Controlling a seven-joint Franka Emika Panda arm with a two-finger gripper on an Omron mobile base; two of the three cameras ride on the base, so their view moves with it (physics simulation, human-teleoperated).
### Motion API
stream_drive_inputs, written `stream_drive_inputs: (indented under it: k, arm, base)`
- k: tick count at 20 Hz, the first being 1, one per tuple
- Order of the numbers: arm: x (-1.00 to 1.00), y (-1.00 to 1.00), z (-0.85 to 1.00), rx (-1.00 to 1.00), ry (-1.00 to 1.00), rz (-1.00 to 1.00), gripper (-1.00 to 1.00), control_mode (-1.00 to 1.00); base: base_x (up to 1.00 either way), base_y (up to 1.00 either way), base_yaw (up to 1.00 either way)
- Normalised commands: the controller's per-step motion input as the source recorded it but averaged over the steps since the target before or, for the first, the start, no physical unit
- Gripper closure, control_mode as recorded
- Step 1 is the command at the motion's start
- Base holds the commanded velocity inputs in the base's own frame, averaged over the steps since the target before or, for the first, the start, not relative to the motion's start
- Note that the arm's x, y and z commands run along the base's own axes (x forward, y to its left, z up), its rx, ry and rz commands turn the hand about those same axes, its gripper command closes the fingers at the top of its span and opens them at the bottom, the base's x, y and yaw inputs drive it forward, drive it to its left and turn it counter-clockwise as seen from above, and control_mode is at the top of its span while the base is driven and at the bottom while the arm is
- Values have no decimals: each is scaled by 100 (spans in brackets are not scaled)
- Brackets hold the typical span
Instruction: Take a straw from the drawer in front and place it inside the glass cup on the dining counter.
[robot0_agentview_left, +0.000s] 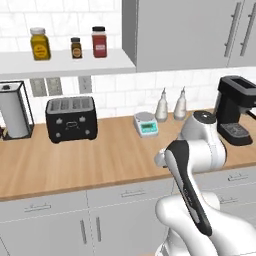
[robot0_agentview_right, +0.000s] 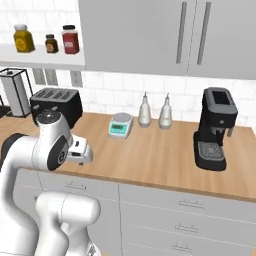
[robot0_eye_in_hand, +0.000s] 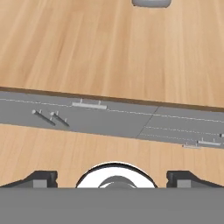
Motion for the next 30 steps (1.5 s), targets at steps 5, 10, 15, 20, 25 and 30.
stream_drive_inputs:
  k: [5, 10, 15, 20, 25, 30]
  arm:
    - [0, 0, 0, 0, 0, 0, -100, 100]
    - [0, 0, 0, 0, 0, 0, -100, 100]
    - [0, 0, 0, 0, 0, 0, -100, 100]
    - [0, 0, 0, 0, 0, 0, -100, 100]
    - [0, 0, 0, 0, 0, 0, -100, 100]
    - [0, 0, 0, 0, 0, 0, -100, 100]
  base:
    - [-29, -24, 16]
    - [-22, -39, 30]
    - [-31, -45, 32]
    - [-17, -42, 33]
    - [-10, -42, 37]
    - [-1, -54, 41]
